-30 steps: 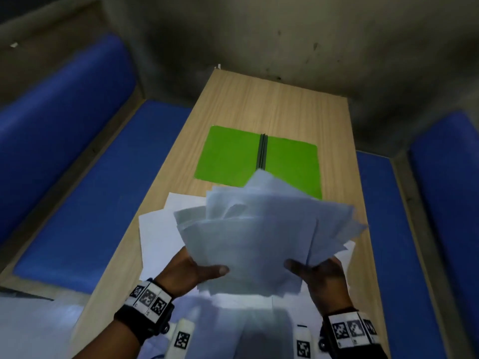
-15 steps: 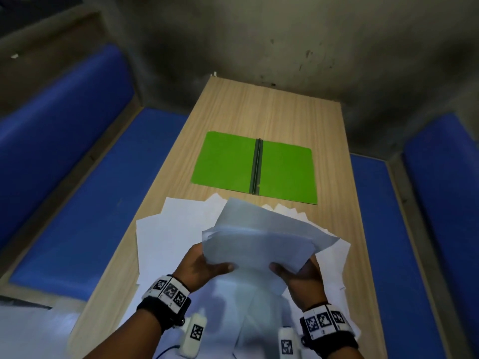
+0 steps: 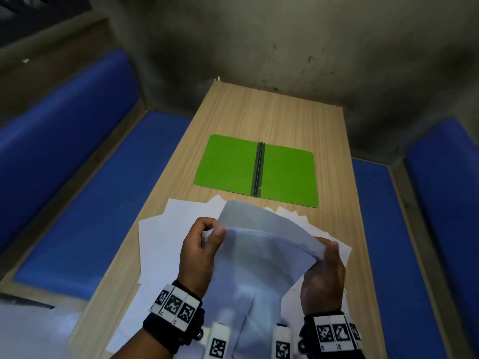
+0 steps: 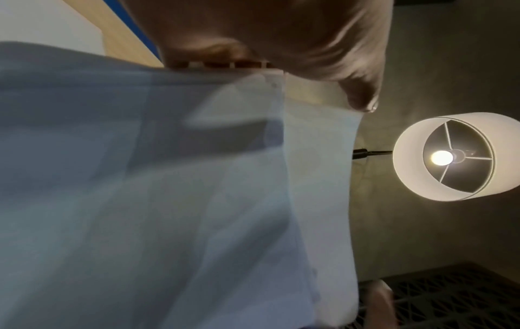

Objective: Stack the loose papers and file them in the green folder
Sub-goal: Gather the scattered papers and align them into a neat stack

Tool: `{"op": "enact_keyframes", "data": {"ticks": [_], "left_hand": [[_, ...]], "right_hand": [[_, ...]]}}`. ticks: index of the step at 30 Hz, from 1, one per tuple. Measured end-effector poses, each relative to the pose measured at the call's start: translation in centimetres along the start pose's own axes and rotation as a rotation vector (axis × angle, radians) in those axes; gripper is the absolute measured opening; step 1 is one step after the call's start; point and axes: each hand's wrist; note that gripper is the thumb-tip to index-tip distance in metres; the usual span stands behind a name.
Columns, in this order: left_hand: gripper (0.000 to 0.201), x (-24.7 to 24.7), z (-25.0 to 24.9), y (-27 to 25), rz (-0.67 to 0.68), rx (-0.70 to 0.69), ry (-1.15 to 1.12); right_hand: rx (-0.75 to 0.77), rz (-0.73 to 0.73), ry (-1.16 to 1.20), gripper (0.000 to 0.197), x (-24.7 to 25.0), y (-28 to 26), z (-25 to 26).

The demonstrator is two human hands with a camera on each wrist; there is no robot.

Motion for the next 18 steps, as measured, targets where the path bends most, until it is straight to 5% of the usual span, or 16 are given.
{"op": "enact_keyframes", "data": {"ticks": [5,10,13,18], "left_hand": [[0.06,-0.2,-0.1,-0.5,-0.073,0.015,-0.023],[0.066,-0.5,-1.3,-0.2,-0.118,-0.028,-0.001],[0.069,-0.5,-1.7,0.1,-0.101,-0.035,-0.008],[0.077,0.2,-0.3,0.2,0.083,0.155,-0.025]], "right_hand": [[0.134,0.022,-0.356,0.012,-1.0,-0.4,0.3],[0.199,0.013,-0.282,0.034,-1.3,-0.7,0.3],[0.267,0.011,-0.26,0.025,-1.1,-0.2,1.0],[0.308,-0.033,-0.303,0.037,-0.2,1.7,2.5]]}}
Point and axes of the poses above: each hand's wrist, its own y-axis towards the middle knuckle, its own x-axis out of the back of the hand, z = x × y, and after that the axes turned 9 degrees about -y, right-handed
